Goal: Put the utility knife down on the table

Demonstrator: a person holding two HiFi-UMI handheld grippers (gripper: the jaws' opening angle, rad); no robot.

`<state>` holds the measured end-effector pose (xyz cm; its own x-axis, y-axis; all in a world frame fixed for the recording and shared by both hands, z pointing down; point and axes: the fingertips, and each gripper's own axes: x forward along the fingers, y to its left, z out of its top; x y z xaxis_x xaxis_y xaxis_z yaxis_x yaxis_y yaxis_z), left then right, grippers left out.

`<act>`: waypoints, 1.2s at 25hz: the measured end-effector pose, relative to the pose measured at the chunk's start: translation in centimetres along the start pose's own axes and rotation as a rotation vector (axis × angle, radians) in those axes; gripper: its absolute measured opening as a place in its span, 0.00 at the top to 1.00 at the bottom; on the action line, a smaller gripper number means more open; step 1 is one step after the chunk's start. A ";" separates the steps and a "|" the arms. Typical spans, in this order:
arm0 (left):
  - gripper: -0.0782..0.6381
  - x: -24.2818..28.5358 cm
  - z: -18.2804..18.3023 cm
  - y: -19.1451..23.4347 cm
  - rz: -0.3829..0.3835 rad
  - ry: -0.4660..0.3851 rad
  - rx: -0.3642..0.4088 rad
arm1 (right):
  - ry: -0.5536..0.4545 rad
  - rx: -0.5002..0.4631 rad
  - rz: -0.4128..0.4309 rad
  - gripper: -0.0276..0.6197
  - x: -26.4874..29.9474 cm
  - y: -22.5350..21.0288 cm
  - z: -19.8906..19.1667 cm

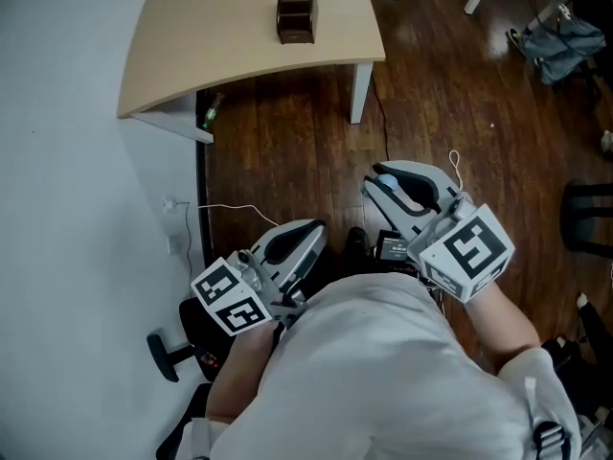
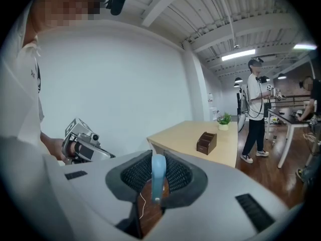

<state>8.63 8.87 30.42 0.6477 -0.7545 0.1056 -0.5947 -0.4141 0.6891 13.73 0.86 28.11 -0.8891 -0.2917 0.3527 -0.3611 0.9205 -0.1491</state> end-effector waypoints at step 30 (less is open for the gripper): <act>0.89 -0.7 17.1 21.5 -0.215 0.213 0.036 | 0.018 0.046 -0.221 0.84 24.8 -6.6 6.9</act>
<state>-12.72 -8.25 32.88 0.8435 -0.5257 0.1104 -0.4472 -0.5734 0.6865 -7.85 -14.25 31.43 -0.7821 -0.4799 0.3975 -0.5593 0.8219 -0.1082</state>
